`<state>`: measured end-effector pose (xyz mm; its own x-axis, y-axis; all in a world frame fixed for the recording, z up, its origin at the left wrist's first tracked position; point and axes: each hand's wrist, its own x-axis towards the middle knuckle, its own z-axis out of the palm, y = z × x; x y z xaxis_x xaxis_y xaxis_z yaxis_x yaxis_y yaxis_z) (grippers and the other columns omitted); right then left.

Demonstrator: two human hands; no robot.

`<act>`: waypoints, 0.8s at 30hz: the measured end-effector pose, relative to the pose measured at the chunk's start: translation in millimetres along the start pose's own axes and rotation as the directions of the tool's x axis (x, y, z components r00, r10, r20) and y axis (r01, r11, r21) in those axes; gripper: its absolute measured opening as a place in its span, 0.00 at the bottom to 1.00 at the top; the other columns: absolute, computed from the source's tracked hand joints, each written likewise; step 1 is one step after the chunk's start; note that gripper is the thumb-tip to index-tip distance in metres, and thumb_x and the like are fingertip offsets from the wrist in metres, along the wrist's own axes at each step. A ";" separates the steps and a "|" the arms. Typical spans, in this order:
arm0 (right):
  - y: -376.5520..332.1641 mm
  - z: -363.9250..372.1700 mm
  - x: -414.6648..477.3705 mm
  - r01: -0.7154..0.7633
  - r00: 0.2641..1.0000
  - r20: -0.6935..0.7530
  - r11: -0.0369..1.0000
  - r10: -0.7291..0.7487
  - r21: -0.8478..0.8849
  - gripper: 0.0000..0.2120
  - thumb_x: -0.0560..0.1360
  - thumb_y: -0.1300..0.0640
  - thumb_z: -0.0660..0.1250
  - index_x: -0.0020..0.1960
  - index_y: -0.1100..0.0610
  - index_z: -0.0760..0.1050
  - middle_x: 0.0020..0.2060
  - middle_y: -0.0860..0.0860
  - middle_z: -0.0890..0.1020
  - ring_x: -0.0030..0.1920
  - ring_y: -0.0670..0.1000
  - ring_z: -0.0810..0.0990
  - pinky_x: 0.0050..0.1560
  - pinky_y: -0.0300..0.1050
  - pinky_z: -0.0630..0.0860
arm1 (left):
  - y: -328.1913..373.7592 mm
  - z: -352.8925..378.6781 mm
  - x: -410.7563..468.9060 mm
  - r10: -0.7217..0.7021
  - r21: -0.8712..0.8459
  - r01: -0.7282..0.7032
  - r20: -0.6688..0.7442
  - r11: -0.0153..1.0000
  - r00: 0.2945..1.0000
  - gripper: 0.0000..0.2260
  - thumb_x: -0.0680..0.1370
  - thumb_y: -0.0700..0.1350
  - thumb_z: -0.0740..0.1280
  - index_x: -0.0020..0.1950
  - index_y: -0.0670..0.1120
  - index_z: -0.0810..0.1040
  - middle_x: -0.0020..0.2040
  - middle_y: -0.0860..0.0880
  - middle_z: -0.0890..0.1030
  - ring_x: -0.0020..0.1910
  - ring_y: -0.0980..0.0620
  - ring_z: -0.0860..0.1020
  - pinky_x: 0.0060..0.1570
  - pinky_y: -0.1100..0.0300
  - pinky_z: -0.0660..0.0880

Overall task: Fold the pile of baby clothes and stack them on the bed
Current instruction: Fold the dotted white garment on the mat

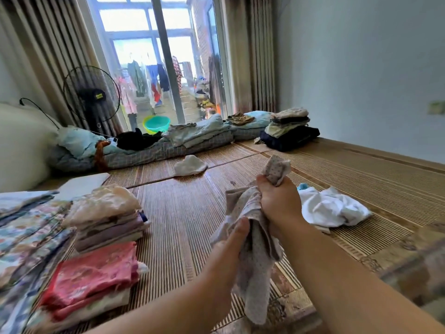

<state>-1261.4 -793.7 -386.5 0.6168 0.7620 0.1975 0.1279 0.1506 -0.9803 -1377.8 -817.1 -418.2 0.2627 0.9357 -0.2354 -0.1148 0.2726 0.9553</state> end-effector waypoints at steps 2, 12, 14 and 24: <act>3.2 3.4 1.6 -0.072 0.997 -0.012 0.995 0.073 0.067 0.09 0.76 0.49 0.67 0.48 0.56 0.74 0.47 0.54 0.82 0.51 0.58 0.81 0.57 0.55 0.76 | -4.3 12.2 -11.1 -0.067 -0.093 0.078 0.118 0.993 0.991 0.15 0.72 0.56 0.69 0.52 0.46 0.79 0.36 0.50 0.85 0.32 0.55 0.83 0.24 0.64 0.75; -7.7 -48.4 -5.9 -0.311 0.869 0.336 0.930 0.362 -0.198 0.10 0.76 0.51 0.67 0.51 0.59 0.77 0.42 0.58 0.84 0.33 0.55 0.82 0.37 0.48 0.81 | 55.7 -24.8 38.1 0.210 0.186 -0.197 -0.048 0.963 0.977 0.10 0.81 0.50 0.59 0.57 0.49 0.78 0.52 0.43 0.82 0.53 0.42 0.80 0.56 0.42 0.76; -7.1 -63.8 -3.3 -0.083 0.915 0.295 0.842 0.277 -0.532 0.16 0.71 0.46 0.72 0.52 0.54 0.75 0.45 0.54 0.82 0.40 0.53 0.81 0.40 0.45 0.78 | 69.8 -32.9 40.7 0.343 0.392 -0.333 0.049 0.857 0.938 0.08 0.81 0.51 0.61 0.53 0.51 0.79 0.51 0.46 0.82 0.53 0.45 0.80 0.59 0.44 0.75; -12.7 -26.6 -4.9 0.301 0.673 0.707 0.954 -0.217 0.005 0.19 0.66 0.72 0.74 0.52 0.54 0.79 0.39 0.42 0.84 0.44 0.38 0.81 0.44 0.33 0.75 | 110.9 -22.7 22.6 0.337 0.684 -0.705 0.719 -0.189 0.608 0.07 0.81 0.51 0.61 0.55 0.51 0.75 0.43 0.51 0.78 0.37 0.56 0.74 0.38 0.65 0.70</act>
<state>-1245.4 -816.1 -374.9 -0.1614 0.9256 0.3422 0.3036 0.3766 -0.8753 -1406.4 -760.6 -321.7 0.8098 0.4997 0.3076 0.4920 -0.8639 0.1083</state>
